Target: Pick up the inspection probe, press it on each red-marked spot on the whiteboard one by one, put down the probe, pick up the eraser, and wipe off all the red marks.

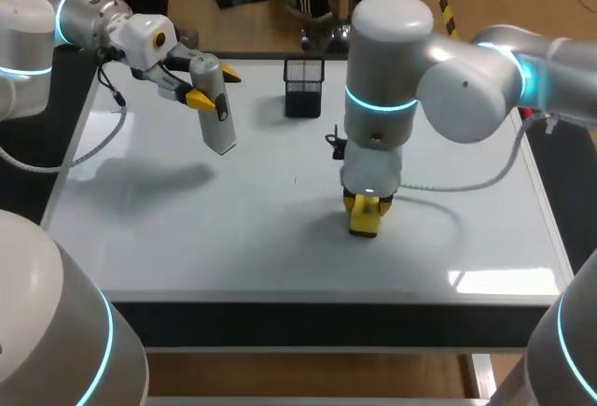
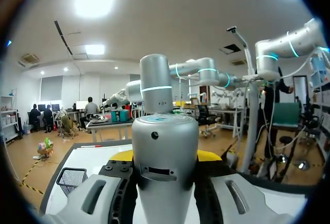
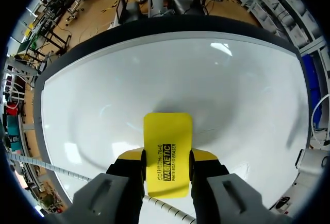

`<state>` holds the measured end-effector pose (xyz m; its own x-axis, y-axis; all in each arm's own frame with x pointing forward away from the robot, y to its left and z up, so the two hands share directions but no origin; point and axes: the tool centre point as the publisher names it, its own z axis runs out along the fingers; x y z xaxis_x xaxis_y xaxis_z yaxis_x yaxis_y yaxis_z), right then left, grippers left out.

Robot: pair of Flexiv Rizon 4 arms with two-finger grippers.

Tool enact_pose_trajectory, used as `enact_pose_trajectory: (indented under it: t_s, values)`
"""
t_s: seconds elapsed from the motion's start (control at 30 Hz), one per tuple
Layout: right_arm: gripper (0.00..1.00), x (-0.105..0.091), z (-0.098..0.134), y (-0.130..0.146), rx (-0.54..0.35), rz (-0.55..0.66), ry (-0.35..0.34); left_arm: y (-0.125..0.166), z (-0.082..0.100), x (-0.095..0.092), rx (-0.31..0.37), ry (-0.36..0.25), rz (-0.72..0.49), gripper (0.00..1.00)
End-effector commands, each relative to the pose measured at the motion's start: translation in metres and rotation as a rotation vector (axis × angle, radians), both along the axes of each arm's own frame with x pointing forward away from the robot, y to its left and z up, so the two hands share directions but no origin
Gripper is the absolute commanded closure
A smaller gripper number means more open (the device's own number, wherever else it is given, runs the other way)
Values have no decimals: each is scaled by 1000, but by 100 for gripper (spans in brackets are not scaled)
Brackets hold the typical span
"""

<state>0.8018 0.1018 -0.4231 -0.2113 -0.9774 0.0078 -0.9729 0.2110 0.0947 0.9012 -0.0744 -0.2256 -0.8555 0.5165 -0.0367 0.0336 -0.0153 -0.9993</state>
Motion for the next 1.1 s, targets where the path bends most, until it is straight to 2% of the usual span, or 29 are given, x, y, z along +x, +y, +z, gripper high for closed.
enact_pose_trajectory:
  t_s: [0.03,0.2,0.47,0.63,1.1]
  values:
    - [100,-3,16,-16,17,5,-9,0,1,1,0,0,-3,100]
    - [100,1,37,-23,42,37,16,0,1,1,0,0,-3,100]
    - [100,14,63,-30,47,69,-11,0,1,1,0,0,-3,100]
    - [100,18,70,-35,44,58,-29,0,1,1,0,0,-3,100]
    - [100,18,70,-35,44,58,-29,0,1,1,0,0,-3,100]
